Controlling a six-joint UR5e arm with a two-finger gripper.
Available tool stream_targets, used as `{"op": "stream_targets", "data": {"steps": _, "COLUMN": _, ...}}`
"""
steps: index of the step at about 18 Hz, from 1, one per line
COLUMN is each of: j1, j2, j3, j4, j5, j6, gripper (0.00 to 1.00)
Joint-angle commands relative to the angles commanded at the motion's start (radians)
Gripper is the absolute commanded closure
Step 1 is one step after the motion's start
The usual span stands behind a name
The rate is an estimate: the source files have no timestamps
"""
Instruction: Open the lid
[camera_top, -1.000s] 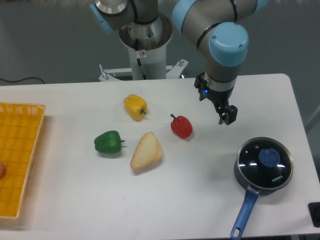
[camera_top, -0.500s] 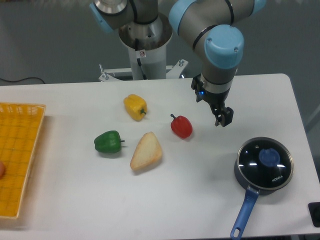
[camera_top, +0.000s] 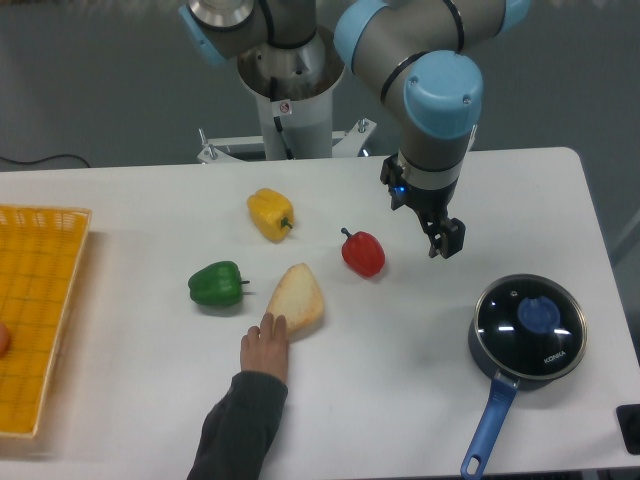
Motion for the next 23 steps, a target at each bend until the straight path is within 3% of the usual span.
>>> {"op": "stream_targets", "data": {"steps": 14, "j1": 0.043, "j2": -0.04, "j3": 0.029, "j4": -0.002, "j5": -0.012, "j6": 0.0, "gripper": 0.0}}
{"op": "stream_targets", "data": {"steps": 23, "j1": 0.061, "j2": -0.104, "j3": 0.109, "j4": -0.006, "j5": -0.011, "j6": 0.002, "gripper": 0.0}}
